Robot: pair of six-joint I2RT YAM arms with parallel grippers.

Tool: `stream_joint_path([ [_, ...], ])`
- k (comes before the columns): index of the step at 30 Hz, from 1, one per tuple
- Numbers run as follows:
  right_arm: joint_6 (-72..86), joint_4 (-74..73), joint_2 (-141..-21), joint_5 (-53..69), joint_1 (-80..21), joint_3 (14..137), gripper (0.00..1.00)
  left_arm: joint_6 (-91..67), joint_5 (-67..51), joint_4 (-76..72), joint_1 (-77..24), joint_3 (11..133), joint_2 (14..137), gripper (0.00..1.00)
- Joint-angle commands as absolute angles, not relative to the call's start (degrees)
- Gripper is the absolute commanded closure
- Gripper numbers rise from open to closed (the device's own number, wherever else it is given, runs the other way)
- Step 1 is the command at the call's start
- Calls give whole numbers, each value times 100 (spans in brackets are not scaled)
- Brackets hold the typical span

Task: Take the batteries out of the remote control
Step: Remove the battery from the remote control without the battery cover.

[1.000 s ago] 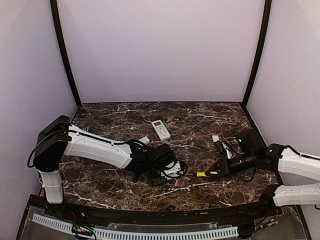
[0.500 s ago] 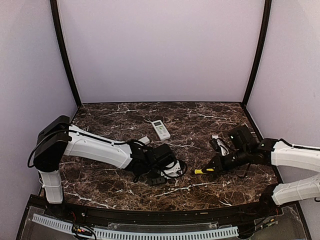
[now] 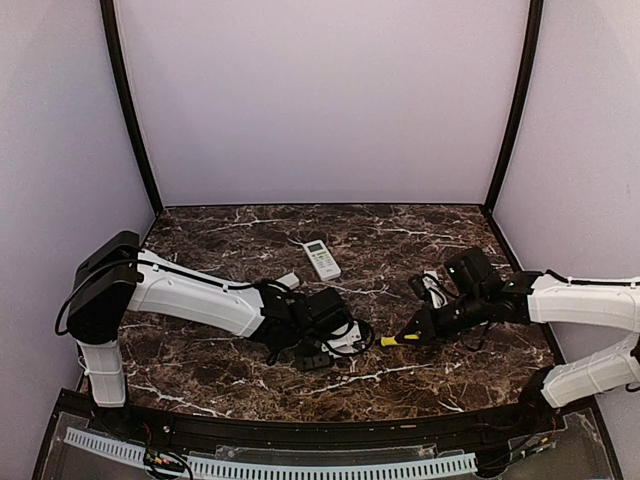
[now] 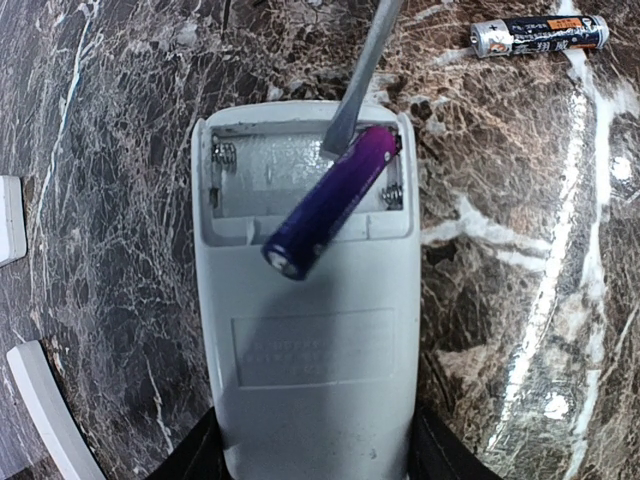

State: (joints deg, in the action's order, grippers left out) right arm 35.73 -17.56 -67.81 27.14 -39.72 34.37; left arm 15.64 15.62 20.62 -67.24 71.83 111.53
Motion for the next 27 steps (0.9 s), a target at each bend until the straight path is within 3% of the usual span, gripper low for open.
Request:
stream_joint_path([
  [1, 3382, -1534, -7052, 2871, -4016, 3711, 100, 1575, 1585, 2358, -6688, 7093, 11287, 71],
  [14, 3236, -1922, -6996, 3448, -4017, 3701, 100, 1565, 1613, 2407, -6688, 7136, 11351, 71],
  [27, 3324, -2263, -6753, 3205, -4024, 3556, 100, 1547, 1648, 2440, -6687, 7170, 11400, 71],
])
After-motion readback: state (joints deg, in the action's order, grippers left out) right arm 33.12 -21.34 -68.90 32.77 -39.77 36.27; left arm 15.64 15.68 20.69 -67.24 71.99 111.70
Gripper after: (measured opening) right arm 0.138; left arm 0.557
